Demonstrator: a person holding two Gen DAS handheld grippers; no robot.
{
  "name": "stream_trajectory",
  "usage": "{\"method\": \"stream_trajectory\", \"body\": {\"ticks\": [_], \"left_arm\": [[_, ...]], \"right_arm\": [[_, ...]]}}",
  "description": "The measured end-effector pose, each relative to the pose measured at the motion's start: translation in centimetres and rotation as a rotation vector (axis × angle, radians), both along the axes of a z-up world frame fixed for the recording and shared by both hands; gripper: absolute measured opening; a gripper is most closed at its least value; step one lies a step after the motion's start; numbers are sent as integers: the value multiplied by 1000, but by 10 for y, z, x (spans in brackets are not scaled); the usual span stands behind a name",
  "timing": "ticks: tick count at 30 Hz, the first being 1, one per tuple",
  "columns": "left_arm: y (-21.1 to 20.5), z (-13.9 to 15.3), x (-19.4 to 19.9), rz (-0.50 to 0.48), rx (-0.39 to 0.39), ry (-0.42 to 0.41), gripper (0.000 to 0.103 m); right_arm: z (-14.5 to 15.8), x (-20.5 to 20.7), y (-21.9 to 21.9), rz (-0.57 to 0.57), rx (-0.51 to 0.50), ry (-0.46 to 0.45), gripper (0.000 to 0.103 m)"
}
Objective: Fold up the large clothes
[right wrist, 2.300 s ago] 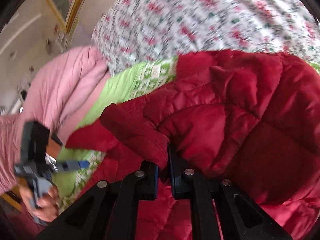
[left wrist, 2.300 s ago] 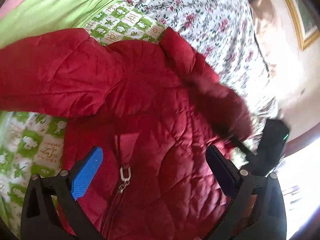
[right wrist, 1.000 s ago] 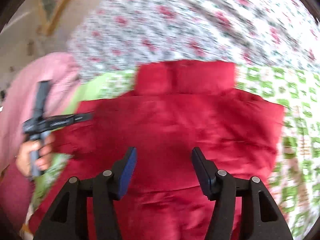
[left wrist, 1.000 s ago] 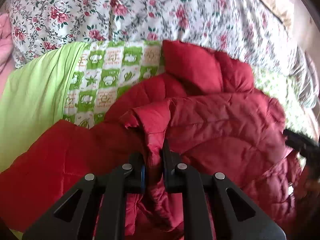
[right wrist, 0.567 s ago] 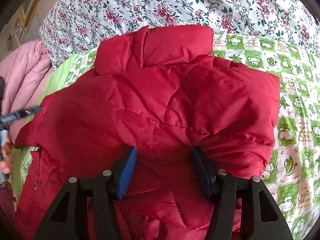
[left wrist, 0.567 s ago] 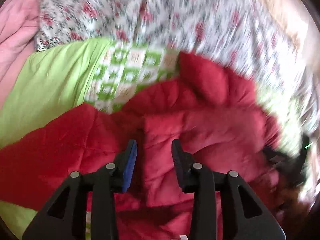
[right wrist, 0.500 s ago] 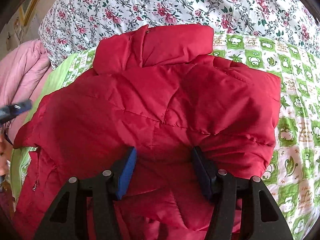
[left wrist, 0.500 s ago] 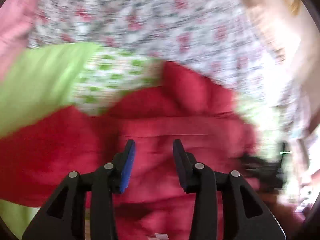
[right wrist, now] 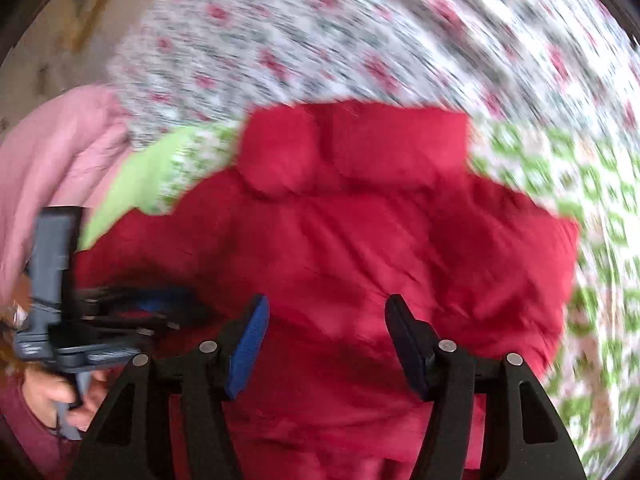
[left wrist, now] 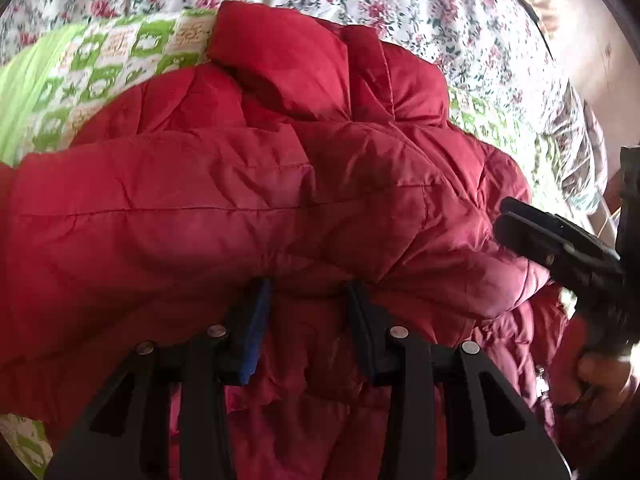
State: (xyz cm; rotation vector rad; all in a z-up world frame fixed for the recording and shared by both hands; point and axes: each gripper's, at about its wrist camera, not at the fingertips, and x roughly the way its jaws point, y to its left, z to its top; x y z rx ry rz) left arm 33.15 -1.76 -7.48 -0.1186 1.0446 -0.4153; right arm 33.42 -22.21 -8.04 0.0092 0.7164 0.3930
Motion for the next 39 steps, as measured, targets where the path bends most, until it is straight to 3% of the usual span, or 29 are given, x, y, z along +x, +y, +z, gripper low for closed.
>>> {"method": "stream_trajectory", "body": {"ticks": [2, 5, 9, 12, 14, 17, 27, 34, 39], "left_arm": [[2, 0, 1, 4, -10, 9, 36], [6, -1, 0, 6, -17, 1, 36], [27, -4, -6, 15, -85, 12, 28], [44, -9, -5, 40, -143, 32, 17], [58, -14, -6, 72, -178, 61, 2], [76, -8, -12, 112, -265, 74, 2], [97, 3, -42, 179, -228, 14, 3], [108, 12, -61, 209, -249, -12, 5], [127, 17, -76, 270, -267, -27, 20]], "right_arm": [[-4, 7, 16, 18, -46, 15, 62], [-35, 32, 27, -39, -158, 111, 65], [-55, 47, 9, -45, -39, 161, 66], [-57, 45, 11, -42, -48, 150, 67], [-57, 44, 12, -43, -50, 143, 67], [-50, 39, 10, -44, -36, 131, 68], [-21, 0, 14, -7, -3, 48, 69], [-1, -25, 21, 47, 30, 20, 69], [4, -34, 19, 54, 41, 10, 69]]}}
